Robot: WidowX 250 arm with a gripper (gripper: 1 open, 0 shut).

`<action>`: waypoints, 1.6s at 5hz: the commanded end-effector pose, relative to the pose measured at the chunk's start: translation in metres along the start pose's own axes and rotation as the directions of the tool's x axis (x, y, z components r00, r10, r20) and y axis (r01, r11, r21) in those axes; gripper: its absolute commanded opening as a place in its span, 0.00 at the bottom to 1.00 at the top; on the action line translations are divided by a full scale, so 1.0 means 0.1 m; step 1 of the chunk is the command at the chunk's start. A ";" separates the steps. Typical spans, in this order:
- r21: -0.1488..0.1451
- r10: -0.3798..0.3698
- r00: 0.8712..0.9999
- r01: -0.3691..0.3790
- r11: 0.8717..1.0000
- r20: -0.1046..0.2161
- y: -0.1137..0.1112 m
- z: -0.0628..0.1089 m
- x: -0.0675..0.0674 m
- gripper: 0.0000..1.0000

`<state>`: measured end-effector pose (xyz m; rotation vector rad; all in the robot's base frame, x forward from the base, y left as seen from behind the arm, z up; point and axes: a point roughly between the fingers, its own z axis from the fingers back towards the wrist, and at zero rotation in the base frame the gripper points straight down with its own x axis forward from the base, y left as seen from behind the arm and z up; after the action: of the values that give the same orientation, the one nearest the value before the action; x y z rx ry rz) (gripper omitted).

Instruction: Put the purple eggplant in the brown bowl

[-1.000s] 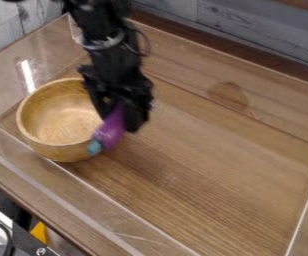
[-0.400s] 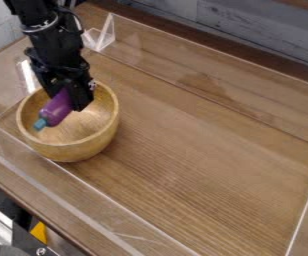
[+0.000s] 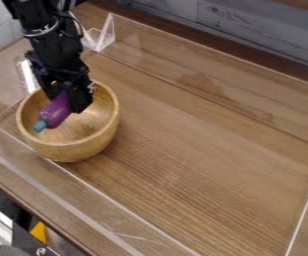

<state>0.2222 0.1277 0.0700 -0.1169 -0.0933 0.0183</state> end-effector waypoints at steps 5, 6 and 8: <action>0.032 0.010 0.999 -0.011 0.999 0.030 -0.09 0.17 0.09 1.00; 0.034 0.014 0.999 -0.015 0.999 0.029 -0.10 0.18 0.09 1.00; 0.037 0.021 0.999 -0.022 0.999 0.028 -0.14 0.21 0.10 1.00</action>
<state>0.2226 0.1147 0.0777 -0.1134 -0.0650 0.0591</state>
